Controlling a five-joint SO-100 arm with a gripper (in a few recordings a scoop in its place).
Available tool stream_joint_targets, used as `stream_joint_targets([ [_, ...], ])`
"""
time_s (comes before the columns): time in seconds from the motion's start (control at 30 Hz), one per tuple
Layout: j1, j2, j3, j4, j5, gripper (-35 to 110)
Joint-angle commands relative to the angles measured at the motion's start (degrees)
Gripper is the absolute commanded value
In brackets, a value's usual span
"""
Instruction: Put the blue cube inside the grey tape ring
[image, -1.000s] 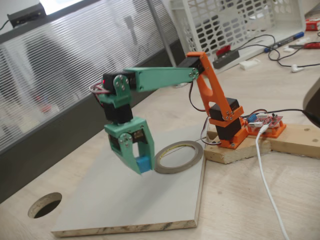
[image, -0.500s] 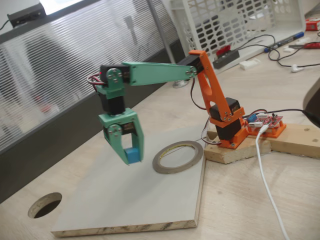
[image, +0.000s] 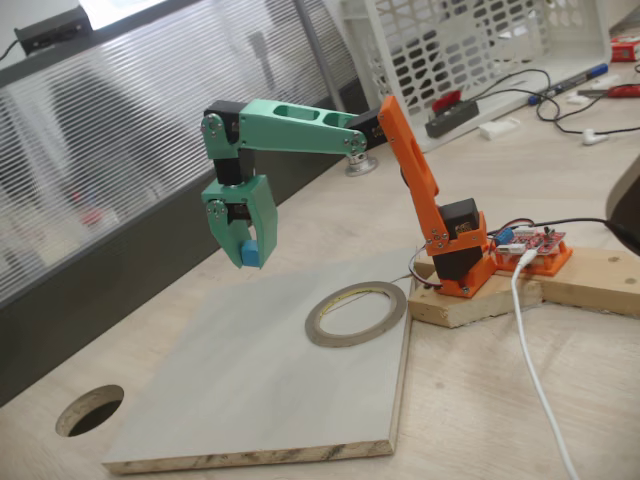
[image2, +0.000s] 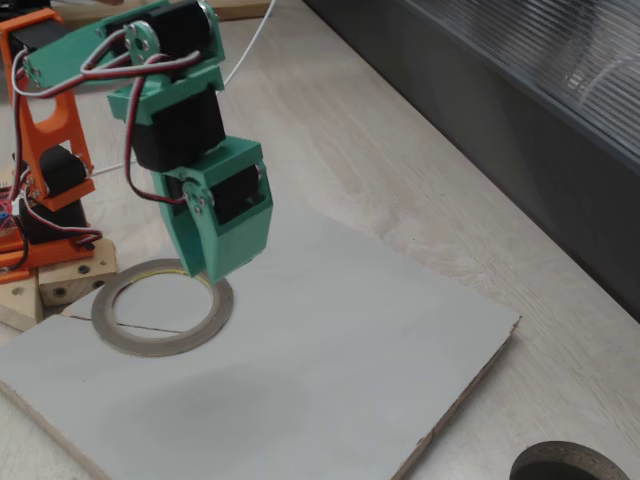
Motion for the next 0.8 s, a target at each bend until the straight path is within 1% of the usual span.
stream_joint_targets([
  [0.0,0.97,3.25,0.18,0.0,0.79,2],
  [0.1,0.53,8.0,7.21,-0.62,0.53,3],
  [0.27,0.35,21.71,27.51,-0.88,0.79,3],
  [0.37,0.35,26.72,38.14,-1.58,0.79,3],
  [0.6,0.35,32.26,54.84,-15.82,0.26,3],
  [0.77,0.35,34.28,61.88,-21.62,0.26,3],
])
